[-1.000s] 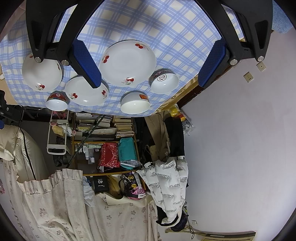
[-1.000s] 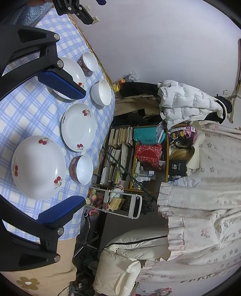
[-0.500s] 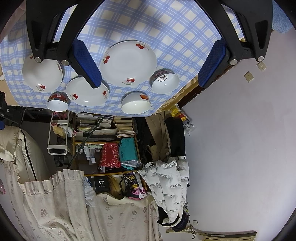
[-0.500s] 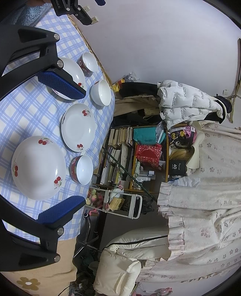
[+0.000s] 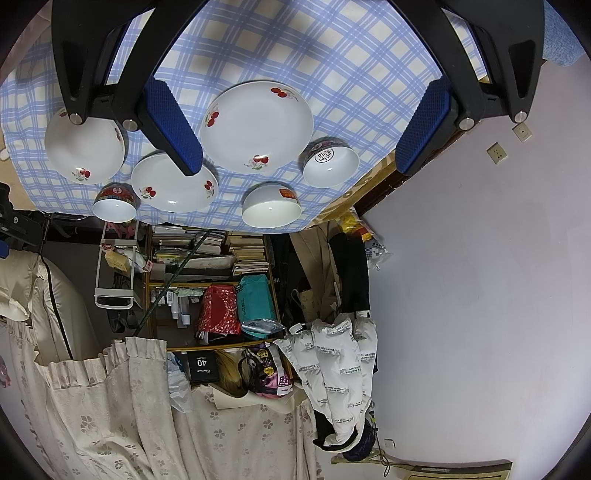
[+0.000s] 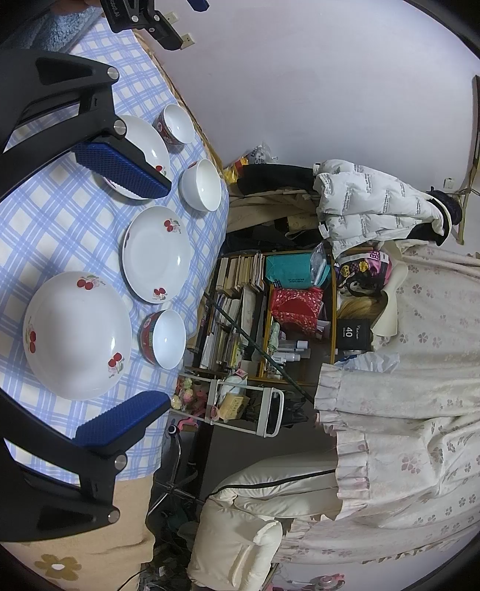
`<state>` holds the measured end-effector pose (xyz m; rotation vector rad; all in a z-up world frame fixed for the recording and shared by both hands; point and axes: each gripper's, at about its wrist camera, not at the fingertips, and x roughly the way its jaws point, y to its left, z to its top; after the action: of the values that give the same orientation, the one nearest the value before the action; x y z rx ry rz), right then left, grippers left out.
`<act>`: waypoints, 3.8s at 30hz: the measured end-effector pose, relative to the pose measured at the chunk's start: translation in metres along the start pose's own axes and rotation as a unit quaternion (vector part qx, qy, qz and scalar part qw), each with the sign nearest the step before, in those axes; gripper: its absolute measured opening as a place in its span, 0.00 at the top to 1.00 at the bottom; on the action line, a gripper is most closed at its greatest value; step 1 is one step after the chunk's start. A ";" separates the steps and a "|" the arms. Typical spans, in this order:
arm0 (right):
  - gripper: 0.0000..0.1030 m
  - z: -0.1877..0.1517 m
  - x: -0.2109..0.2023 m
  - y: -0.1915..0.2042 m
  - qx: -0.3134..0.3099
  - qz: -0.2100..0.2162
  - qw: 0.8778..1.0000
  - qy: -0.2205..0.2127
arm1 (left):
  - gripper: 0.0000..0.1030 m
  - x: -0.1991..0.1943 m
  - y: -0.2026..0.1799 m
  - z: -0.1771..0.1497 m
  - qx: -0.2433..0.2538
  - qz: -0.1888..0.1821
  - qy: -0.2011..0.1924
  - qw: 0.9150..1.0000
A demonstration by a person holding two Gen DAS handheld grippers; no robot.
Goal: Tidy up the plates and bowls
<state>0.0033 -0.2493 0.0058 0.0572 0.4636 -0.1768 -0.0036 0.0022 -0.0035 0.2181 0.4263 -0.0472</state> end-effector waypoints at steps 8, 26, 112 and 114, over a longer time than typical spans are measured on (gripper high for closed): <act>0.00 0.000 0.001 -0.001 0.000 0.001 1.000 0.000 | 0.01 0.000 -0.005 -0.002 -0.004 0.000 0.002 1.000; 0.00 -0.001 0.013 -0.001 0.014 0.017 1.000 0.006 | 0.01 0.014 -0.010 0.002 -0.012 -0.014 0.021 1.000; 0.78 -0.064 0.270 0.152 -0.073 0.144 0.955 0.247 | 0.34 0.295 0.052 -0.091 -0.156 -0.100 0.403 0.896; 0.82 -0.065 0.272 0.151 -0.069 0.147 0.954 0.252 | 0.50 0.296 0.048 -0.092 -0.157 -0.109 0.401 0.896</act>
<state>0.2418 -0.1369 -0.1725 0.0325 0.9675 0.1711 0.2328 0.0693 -0.1983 -0.1488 1.2737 -0.1080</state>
